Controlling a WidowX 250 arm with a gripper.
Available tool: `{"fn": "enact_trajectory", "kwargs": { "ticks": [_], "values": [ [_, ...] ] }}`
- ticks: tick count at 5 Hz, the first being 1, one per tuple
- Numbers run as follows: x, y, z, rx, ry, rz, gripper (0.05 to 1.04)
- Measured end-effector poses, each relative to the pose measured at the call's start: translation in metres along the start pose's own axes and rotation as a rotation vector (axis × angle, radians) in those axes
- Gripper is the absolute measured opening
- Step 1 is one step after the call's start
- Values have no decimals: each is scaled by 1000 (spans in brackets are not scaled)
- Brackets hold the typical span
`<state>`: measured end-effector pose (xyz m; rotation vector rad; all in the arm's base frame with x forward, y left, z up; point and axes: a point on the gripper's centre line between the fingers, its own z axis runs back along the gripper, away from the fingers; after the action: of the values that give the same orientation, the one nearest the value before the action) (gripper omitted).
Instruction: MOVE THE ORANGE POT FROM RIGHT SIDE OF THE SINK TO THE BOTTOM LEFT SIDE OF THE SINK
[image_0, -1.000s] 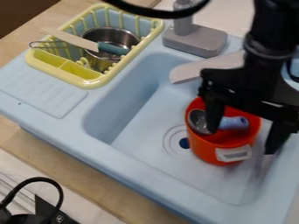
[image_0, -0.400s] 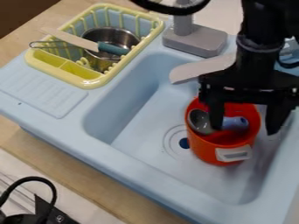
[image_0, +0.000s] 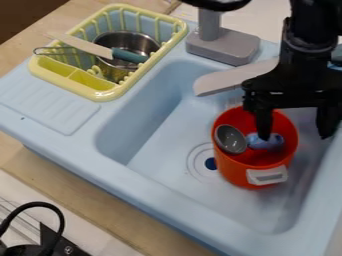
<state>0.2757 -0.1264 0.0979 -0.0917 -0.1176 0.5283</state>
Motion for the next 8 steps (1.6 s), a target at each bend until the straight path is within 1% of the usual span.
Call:
{"fn": "enact_trajectory", "kwargs": {
  "ticks": [1, 2, 3, 5, 6, 7, 8],
  "values": [
    [7, -5, -12, 6, 7, 51, 1001],
    [9, -5, -16, 25, -2, 90, 991],
    [9, -6, -18, 17, -11, 113, 917],
    [10, -6, -28, -41, -57, 134, 347],
    [3, -2, -28, -78, -77, 141, 148],
    [-2, 5, -20, -63, -62, 127, 65],
    [-10, 18, -14, -10, -37, 99, 55]
  ]
}}
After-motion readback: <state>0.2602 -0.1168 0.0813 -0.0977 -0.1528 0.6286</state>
